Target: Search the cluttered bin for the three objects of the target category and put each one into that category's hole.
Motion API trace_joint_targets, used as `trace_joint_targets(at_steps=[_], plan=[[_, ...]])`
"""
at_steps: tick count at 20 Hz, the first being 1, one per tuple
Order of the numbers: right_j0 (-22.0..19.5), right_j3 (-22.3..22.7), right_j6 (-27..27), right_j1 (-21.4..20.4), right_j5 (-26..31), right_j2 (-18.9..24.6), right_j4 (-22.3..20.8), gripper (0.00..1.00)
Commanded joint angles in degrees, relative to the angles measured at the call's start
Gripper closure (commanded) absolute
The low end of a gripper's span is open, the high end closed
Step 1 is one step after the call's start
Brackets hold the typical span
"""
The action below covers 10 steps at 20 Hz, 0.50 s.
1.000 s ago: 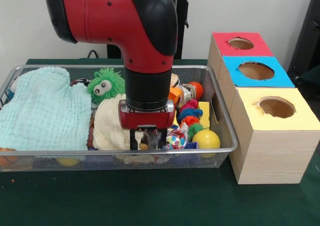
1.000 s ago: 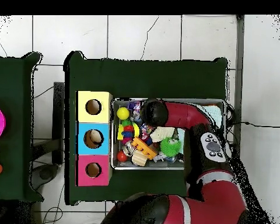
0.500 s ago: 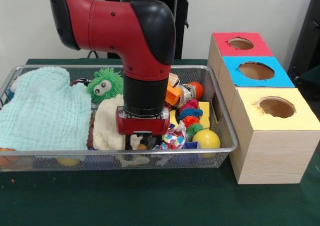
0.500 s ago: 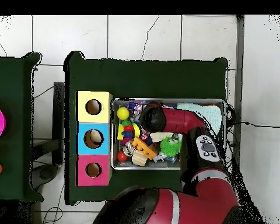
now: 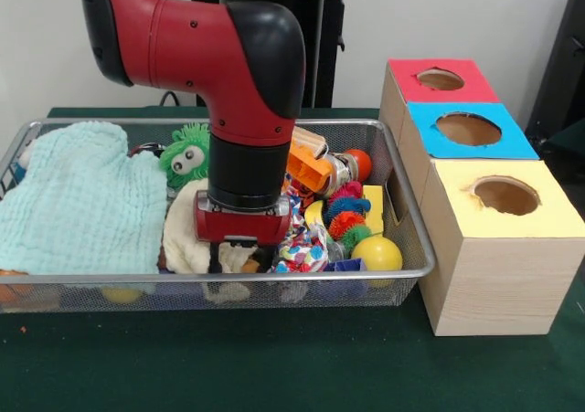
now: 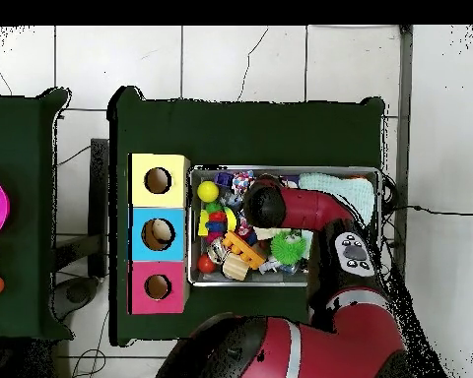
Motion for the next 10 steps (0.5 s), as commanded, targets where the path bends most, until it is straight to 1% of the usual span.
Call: trace_joint_targets(at_steps=[1, 5, 8, 9, 10], plan=[[-0.59, 4.02, 4.90, 2.69, 1.25, -1.13, -3.06, 0.00], [-0.01, 3.39, 3.77, 2.90, 2.78, -1.60, -3.44, 0.00], [0.60, 1.62, 3.25, 5.36, 2.59, -0.97, -3.48, 0.00], [0.37, 1.72, 2.80, 5.42, 1.97, -0.33, -3.72, 0.00], [0.15, 1.82, 2.36, 5.48, 1.35, 0.31, -3.96, 1.00]])
